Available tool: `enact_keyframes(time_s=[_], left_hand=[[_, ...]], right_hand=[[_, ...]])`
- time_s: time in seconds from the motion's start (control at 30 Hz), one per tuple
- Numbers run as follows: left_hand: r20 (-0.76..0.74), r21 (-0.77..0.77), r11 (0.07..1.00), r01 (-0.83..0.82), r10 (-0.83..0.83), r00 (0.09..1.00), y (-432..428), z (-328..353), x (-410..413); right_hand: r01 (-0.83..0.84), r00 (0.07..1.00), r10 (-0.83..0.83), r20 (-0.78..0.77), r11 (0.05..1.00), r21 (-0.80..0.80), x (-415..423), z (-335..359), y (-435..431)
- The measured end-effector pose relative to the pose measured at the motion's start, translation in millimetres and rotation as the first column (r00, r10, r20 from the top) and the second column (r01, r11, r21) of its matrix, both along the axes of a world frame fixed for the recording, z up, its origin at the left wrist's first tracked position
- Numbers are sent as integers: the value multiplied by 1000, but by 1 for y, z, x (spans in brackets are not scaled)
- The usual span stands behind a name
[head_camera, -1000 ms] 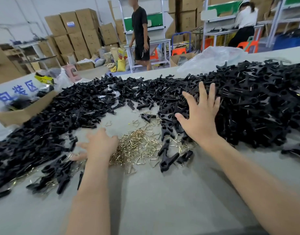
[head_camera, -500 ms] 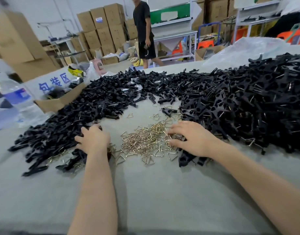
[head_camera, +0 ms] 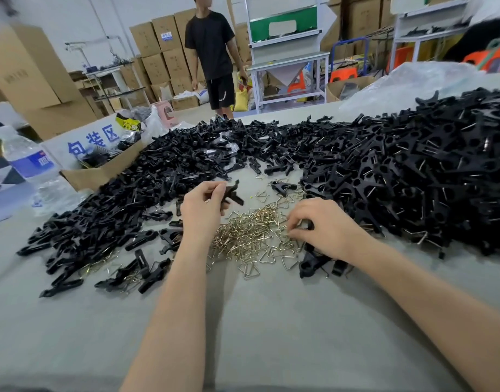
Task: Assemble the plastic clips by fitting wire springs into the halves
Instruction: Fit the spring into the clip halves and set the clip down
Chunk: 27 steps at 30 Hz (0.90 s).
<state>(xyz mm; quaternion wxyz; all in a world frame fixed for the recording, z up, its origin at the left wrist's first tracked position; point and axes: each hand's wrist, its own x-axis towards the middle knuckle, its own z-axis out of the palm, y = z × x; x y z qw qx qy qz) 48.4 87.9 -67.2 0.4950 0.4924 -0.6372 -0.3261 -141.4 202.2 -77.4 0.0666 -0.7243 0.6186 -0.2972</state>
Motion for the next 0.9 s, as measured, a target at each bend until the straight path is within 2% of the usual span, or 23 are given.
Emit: enact_keyframes(time_s=[0.07,0.13,0.3,0.47,0.63,0.67,0.73,0.8,0.83,0.9], left_hand=[[-136,28,994,102,-97,986,5,2,-8],[-212,60,982,179,-163,964,9,2,-15],[-238,141,955,262,-224,945,11,2,-18],[-300,227,886,403,-330,895,18,5,-21],[-407,195,830,523,-416,813,33,10,-34],[-417,184,823,538,-430,801,36,11,-38],[-408,163,817,553,-455,792,42,10,-45],[-401,145,818,557,-466,789,46,7,-51],[-404,137,819,557,-467,786,48,6,-53],[-397,128,825,550,-466,791,49,2,-57]], right_hand=[[44,994,-41,98,999,-26,1,1,2],[96,974,-87,207,995,-37,3,1,3],[166,891,-138,434,986,-28,1,0,-2],[203,782,-164,602,979,3,-2,-1,-4],[205,719,-136,682,978,-21,-5,1,-2],[209,665,-133,735,978,-12,-5,3,-2],[203,442,-131,887,978,43,-3,8,-1],[203,231,-160,960,973,114,-3,12,-1],[195,167,-173,971,971,139,-4,13,0],[150,119,-184,976,975,165,-4,15,1]])
